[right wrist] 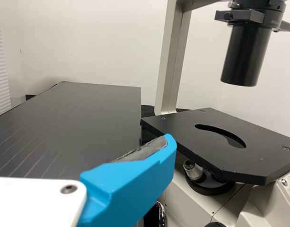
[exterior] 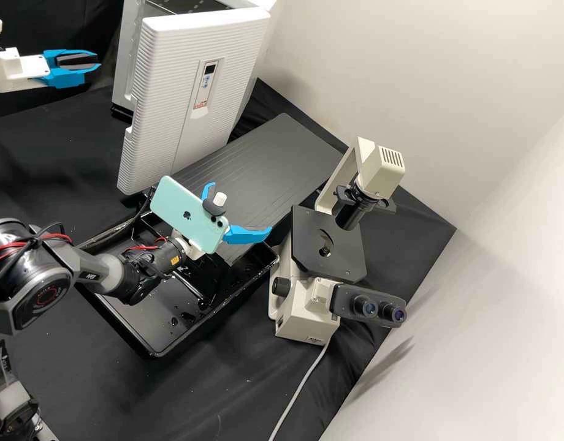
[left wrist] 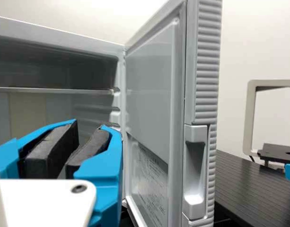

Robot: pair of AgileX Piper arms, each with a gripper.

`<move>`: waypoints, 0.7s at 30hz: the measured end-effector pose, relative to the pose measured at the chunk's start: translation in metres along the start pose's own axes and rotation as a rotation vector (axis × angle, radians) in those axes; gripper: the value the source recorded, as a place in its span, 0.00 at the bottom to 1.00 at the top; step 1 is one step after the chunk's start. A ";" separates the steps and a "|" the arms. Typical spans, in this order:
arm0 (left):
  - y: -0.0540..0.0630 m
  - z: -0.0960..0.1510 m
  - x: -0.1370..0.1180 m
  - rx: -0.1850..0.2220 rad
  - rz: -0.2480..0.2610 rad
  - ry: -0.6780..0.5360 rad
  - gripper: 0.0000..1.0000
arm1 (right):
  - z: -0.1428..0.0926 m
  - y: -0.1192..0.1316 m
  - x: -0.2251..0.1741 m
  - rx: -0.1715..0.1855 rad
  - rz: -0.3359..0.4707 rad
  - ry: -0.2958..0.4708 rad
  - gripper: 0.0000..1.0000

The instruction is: Open the incubator door

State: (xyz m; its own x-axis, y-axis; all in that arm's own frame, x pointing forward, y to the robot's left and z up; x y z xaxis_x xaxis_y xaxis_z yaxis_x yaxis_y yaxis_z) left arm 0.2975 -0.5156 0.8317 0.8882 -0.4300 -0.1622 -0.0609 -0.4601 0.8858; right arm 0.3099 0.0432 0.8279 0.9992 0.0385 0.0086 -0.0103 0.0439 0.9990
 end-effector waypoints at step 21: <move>0.003 -0.024 0.074 0.027 -0.082 -0.087 0.00 | 0.000 0.000 0.000 0.000 0.000 0.000 1.00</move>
State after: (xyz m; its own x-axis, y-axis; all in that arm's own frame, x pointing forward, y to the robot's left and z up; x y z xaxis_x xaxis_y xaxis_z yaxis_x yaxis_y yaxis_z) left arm 0.3739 -0.5305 0.8326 0.8481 -0.4552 -0.2713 -0.0032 -0.5164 0.8564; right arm 0.3099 0.0432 0.8279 0.9992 0.0385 0.0086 -0.0103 0.0439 0.9990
